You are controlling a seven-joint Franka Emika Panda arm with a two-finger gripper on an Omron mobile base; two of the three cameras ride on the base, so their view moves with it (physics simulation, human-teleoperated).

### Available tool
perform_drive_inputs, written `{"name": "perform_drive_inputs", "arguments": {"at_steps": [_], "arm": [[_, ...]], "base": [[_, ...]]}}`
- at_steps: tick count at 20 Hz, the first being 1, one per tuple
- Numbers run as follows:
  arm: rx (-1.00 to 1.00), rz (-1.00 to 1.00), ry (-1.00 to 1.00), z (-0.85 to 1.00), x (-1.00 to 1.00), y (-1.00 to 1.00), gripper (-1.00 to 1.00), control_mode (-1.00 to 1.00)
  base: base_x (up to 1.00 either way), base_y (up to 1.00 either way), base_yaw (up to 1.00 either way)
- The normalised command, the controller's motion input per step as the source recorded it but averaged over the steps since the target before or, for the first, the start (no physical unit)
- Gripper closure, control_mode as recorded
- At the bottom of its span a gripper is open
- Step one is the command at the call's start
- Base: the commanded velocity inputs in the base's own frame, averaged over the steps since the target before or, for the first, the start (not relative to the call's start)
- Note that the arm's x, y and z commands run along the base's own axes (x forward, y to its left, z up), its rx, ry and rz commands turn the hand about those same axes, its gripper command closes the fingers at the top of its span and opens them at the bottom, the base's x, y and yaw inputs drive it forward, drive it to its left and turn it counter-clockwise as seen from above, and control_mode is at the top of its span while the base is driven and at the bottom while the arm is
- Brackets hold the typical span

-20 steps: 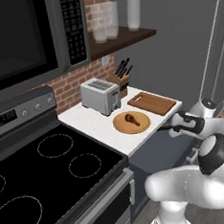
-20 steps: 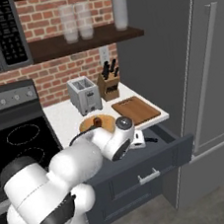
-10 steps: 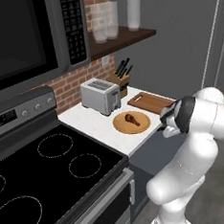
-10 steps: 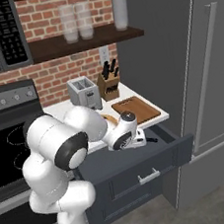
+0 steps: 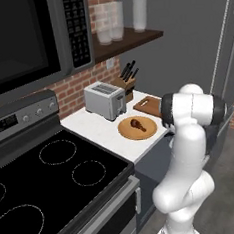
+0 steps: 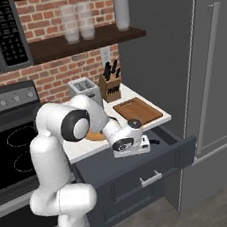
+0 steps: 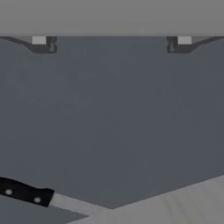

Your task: Pick up the knife from the drawer and place it on the cutting board. Then place the meat from the plate to the cutting board.

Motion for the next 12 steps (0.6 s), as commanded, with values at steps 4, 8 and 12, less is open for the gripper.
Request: {"name": "perform_drive_inputs", "arguments": {"at_steps": [4,8,12], "arm": [[0.00,0.08,0.00,-0.74,0.12,0.00,-1.00,-1.00],[0.00,0.10,0.05,-0.64,-0.01,-0.07,-1.00,-1.00],[0.00,0.04,0.15,-0.37,-0.77,-0.73,-1.00,-1.00]], "base": [[0.00,0.00,0.00],[0.00,0.00,0.00],[0.00,0.00,0.00]]}}
